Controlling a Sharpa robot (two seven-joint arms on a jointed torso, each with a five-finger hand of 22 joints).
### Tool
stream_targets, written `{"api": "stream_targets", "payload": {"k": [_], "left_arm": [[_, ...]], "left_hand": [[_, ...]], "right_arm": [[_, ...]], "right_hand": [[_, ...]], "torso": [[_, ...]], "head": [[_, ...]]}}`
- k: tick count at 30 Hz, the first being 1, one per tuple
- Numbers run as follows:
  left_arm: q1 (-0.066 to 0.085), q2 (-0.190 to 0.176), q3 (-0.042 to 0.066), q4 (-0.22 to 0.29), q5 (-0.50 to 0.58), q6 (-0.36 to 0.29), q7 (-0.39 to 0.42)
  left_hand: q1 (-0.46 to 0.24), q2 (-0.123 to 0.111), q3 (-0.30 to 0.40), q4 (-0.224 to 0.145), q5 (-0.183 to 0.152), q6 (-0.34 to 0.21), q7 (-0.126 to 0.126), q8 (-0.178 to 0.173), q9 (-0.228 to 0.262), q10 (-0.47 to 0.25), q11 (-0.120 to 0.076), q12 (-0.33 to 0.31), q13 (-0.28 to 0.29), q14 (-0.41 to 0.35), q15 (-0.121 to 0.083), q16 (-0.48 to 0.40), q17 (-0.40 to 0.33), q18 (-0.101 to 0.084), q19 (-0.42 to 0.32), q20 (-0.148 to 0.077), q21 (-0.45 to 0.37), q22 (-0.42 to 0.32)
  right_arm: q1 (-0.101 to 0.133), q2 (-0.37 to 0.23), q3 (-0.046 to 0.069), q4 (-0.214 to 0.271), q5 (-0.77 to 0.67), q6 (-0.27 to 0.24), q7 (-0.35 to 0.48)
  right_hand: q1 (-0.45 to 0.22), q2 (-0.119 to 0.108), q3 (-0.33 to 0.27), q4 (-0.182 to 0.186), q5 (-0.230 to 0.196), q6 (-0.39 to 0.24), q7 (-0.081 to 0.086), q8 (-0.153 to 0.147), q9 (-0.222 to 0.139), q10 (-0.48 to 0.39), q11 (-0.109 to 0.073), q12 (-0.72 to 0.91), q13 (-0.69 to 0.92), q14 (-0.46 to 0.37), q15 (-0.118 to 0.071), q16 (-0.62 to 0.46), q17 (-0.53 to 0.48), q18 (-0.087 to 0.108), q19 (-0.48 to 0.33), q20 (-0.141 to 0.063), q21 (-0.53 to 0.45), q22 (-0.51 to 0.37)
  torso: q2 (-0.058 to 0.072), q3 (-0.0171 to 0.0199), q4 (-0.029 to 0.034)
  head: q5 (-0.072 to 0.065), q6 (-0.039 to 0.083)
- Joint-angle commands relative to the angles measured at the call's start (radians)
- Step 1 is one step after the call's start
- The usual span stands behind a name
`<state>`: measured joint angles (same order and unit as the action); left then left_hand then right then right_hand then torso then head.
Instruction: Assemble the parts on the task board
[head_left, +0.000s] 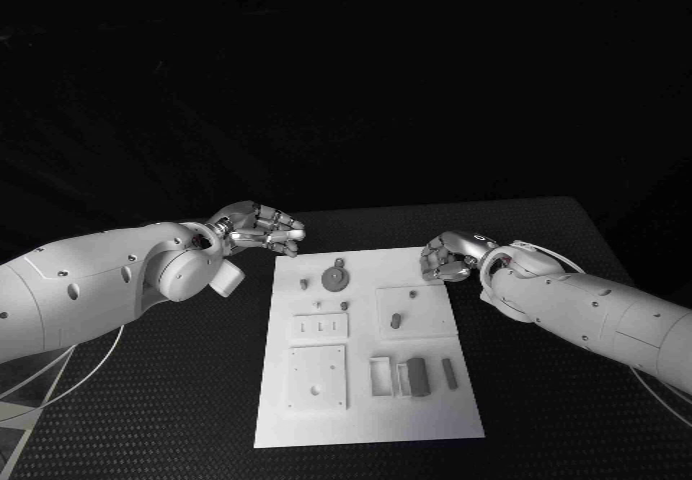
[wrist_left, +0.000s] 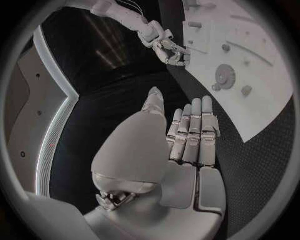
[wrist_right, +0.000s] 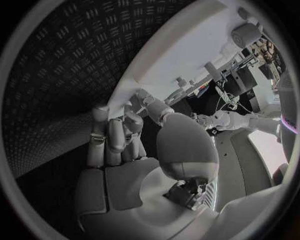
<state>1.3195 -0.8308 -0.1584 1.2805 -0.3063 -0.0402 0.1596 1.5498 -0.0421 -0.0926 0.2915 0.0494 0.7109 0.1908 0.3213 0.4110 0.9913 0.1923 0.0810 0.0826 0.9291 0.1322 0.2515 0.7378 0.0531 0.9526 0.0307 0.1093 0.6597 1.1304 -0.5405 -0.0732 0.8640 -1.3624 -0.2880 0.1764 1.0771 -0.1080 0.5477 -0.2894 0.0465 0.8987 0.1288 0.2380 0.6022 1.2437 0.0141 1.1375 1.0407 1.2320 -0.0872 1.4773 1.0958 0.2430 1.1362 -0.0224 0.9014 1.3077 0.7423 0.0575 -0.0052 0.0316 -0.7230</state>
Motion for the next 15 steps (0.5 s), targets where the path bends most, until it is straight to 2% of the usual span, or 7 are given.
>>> {"api": "stream_targets", "payload": {"k": [1, 6, 15], "left_arm": [[0.0, 0.002, 0.001, 0.001, -0.002, 0.015, 0.006], [0.0, 0.001, 0.001, 0.002, -0.002, 0.014, 0.005], [0.0, 0.002, 0.001, 0.001, -0.002, 0.015, 0.001]], "left_hand": [[0.005, 0.009, -0.007, 0.0, 0.0, -0.008, 0.028, -0.005, -0.001, -0.003, 0.003, -0.006, -0.001, 0.005, 0.003, -0.004, 0.001, 0.011, 0.003, 0.005, -0.004, 0.001], [0.005, 0.009, -0.007, 0.0, 0.0, -0.008, 0.028, -0.005, -0.001, -0.003, 0.003, -0.006, -0.001, 0.005, 0.003, -0.005, 0.001, 0.011, 0.003, 0.005, -0.005, 0.001], [0.003, 0.01, -0.01, 0.001, 0.0, -0.01, 0.031, -0.006, -0.001, -0.004, 0.003, -0.007, -0.001, 0.005, 0.004, -0.005, 0.002, 0.011, 0.003, 0.005, -0.005, 0.001]], "right_arm": [[-0.013, 0.001, -0.007, -0.003, -0.018, 0.051, -0.016], [-0.013, 0.001, -0.007, -0.004, -0.017, 0.049, -0.016], [-0.013, 0.001, -0.007, -0.003, -0.017, 0.038, -0.015]], "right_hand": [[-0.004, 0.003, -0.011, 0.002, 0.002, 0.008, 0.003, 0.002, 0.0, 0.003, 0.005, 0.004, 0.001, 0.002, 0.001, 0.006, 0.0, 0.019, 0.001, -0.003, 0.001, 0.019], [-0.007, 0.009, -0.013, 0.002, 0.003, 0.015, 0.001, 0.005, 0.002, 0.003, 0.003, 0.004, 0.001, 0.004, 0.0, 0.006, 0.002, 0.019, 0.001, -0.002, 0.001, 0.019], [-0.002, 0.035, -0.011, 0.0, 0.003, 0.044, -0.01, 0.019, 0.01, 0.007, -0.007, 0.004, 0.0, 0.008, -0.009, 0.007, 0.006, 0.019, 0.001, -0.003, 0.002, 0.019]], "torso": [[0.0, 0.0002, -0.0005], [0.0, -0.0001, -0.0002], [0.0, 0.0002, -0.0003]], "head": [[0.0, 0.0], [0.0, -0.001], [0.0, -0.002]]}}
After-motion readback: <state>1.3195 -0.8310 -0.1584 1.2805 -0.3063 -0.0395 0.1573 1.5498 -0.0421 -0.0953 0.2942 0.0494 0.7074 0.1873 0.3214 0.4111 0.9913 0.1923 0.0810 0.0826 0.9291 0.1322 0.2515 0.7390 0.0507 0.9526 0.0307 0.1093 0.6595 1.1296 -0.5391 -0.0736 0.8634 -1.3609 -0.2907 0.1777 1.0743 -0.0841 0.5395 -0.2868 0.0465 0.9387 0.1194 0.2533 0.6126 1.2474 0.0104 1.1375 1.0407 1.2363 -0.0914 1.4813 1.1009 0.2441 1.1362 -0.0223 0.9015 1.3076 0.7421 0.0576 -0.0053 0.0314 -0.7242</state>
